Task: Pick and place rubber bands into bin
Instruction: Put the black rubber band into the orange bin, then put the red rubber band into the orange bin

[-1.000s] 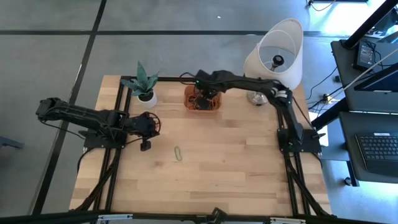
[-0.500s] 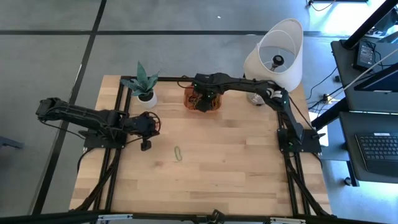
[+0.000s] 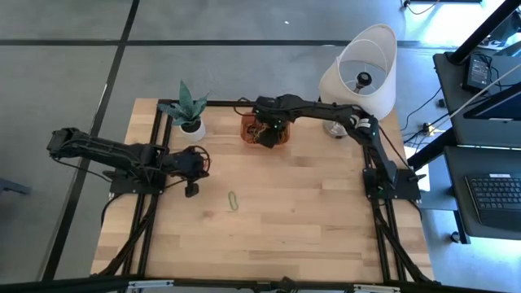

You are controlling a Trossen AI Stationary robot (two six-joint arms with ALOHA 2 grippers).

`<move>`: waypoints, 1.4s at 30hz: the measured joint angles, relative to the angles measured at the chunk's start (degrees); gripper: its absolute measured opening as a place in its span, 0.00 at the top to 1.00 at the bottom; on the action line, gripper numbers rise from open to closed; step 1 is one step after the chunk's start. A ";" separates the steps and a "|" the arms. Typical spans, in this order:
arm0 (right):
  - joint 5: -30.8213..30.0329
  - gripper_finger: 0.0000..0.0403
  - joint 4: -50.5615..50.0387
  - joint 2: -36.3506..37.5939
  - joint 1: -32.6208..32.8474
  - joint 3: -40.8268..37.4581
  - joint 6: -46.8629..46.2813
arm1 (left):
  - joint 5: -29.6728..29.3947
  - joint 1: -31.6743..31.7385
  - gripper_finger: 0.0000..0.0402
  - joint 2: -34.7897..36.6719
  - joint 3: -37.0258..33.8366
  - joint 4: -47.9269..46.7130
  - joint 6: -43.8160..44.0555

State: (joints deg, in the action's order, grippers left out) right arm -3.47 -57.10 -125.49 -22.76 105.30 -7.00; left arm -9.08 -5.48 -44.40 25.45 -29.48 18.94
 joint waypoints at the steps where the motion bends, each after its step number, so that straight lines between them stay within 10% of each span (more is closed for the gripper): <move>1: -2.32 0.56 -0.29 0.00 0.20 0.06 0.02 | -0.02 0.00 0.99 0.00 0.00 0.25 -0.02; 18: -7.80 0.71 -4.77 -0.02 0.61 8.17 -0.42 | -0.51 0.00 0.99 0.00 0.00 2.34 -0.83; 26: -5.87 0.96 -7.82 7.22 5.34 10.64 1.00 | -1.92 0.00 0.99 -0.07 0.83 0.51 -3.32; 42: -6.82 0.98 15.52 46.81 22.83 -36.85 -20.83 | -4.90 0.15 0.84 -1.99 4.07 -9.58 0.44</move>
State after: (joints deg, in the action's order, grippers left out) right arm -10.29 -41.58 -78.69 0.08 68.45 -27.82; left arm -13.99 -5.33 -46.39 29.52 -39.06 19.38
